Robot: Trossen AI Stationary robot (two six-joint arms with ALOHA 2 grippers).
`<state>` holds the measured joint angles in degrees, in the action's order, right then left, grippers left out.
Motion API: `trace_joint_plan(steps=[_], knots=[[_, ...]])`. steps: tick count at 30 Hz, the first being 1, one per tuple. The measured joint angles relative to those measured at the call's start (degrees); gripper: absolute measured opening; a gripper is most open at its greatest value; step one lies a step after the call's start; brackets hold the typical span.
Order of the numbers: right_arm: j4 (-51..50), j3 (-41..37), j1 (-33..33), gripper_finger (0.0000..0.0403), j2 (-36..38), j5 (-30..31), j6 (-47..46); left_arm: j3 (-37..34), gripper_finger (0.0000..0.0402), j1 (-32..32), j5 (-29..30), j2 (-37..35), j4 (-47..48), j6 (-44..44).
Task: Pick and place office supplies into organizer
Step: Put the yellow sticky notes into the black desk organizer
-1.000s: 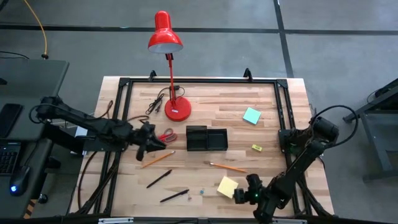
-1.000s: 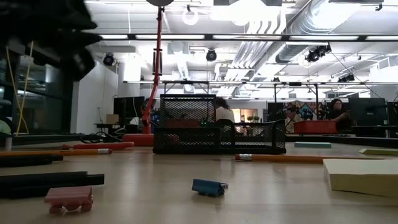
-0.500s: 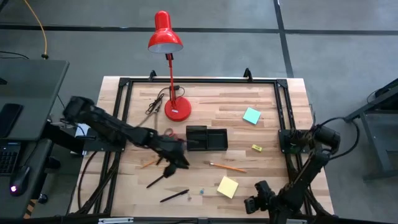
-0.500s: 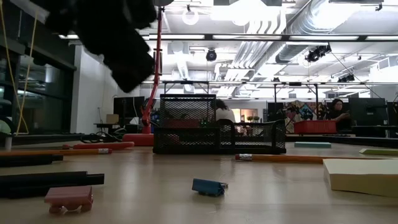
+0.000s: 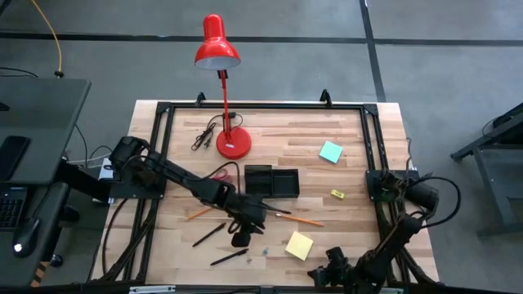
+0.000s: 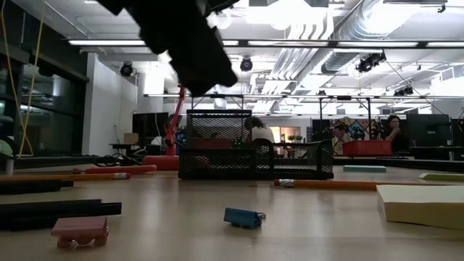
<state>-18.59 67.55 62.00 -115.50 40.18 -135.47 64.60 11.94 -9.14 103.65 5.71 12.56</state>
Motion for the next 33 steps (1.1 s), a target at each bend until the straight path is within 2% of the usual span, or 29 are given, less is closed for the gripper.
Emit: trace_joint_plan(steps=[4, 9, 18, 26, 33], knots=[[-2.91, 0.08, -2.14, 0.0185, 0.22, -3.46, -0.64, -0.28, 0.0074, -0.46, -0.40, 0.77, 1.19, -0.77], [-6.79, 0.10, -5.86, 0.0198, 0.31, -1.24, -0.57, -0.26, 0.0074, -0.41, 0.52, 1.93, 1.19, -0.34], [-9.36, -0.09, -8.35, 0.0170, 0.02, 0.64, -0.33, -0.20, 0.0074, -0.30, -1.70, 5.64, -0.41, -0.43], [-9.30, -0.09, -8.49, 0.0156, -0.02, 0.14, 0.07, 0.23, 0.0074, -0.30, -5.66, 10.40, -2.59, 3.75], [-8.06, -0.13, -9.21, 0.0165, -0.11, 1.00, 0.71, 6.20, 0.0074, -0.30, -6.00, 13.56, -3.97, 2.58]])
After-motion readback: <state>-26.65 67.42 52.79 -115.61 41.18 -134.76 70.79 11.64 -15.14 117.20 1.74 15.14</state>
